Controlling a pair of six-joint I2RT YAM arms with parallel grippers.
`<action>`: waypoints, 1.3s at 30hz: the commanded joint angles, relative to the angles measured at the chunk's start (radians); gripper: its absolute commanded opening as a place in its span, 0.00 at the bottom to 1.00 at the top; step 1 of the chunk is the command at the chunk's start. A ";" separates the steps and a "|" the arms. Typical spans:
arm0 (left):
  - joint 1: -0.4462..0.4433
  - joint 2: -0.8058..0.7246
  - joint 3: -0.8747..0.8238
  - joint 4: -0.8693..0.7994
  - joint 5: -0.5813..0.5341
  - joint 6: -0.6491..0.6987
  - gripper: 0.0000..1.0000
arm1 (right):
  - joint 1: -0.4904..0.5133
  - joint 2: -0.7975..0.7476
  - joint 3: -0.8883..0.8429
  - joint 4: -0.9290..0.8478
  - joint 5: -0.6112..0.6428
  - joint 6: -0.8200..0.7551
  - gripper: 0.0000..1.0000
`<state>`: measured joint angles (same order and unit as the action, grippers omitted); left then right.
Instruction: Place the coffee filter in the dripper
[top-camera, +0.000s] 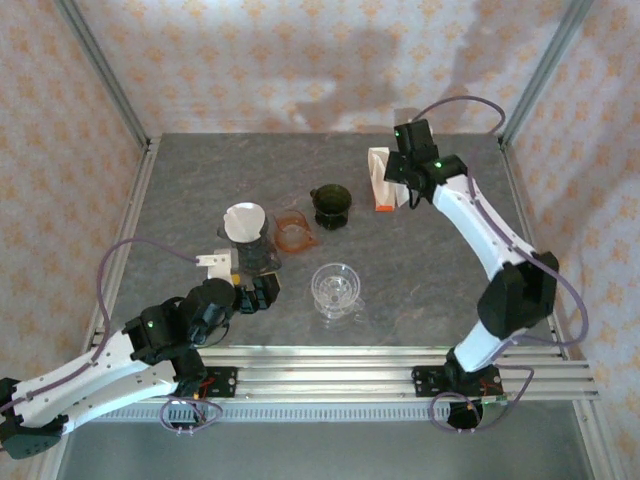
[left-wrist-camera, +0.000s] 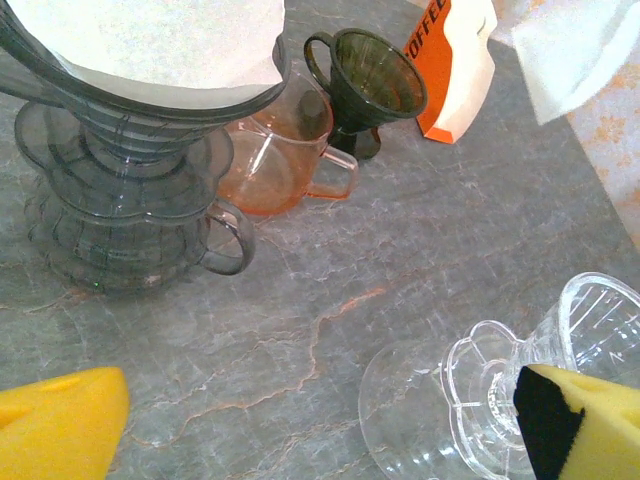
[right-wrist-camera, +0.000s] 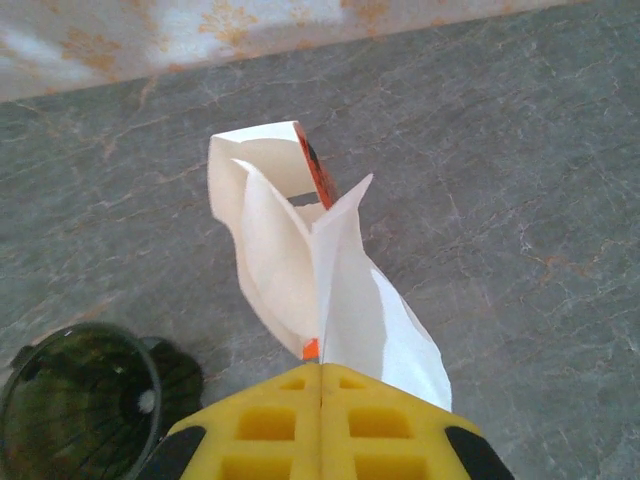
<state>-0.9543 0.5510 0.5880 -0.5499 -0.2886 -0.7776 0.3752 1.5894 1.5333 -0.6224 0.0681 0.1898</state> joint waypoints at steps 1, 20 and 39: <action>0.008 -0.014 0.029 0.008 0.017 -0.010 1.00 | 0.052 -0.130 -0.062 0.021 0.001 0.013 0.00; 0.009 0.026 0.041 0.040 0.076 -0.051 1.00 | 0.515 -0.561 -0.171 -0.354 -0.263 0.084 0.00; 0.009 0.046 0.027 0.081 0.113 -0.047 0.99 | 0.678 -0.411 -0.073 -0.487 -0.257 0.202 0.00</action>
<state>-0.9543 0.5999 0.6071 -0.5026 -0.1864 -0.8211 1.0466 1.1603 1.4181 -1.0645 -0.1848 0.3763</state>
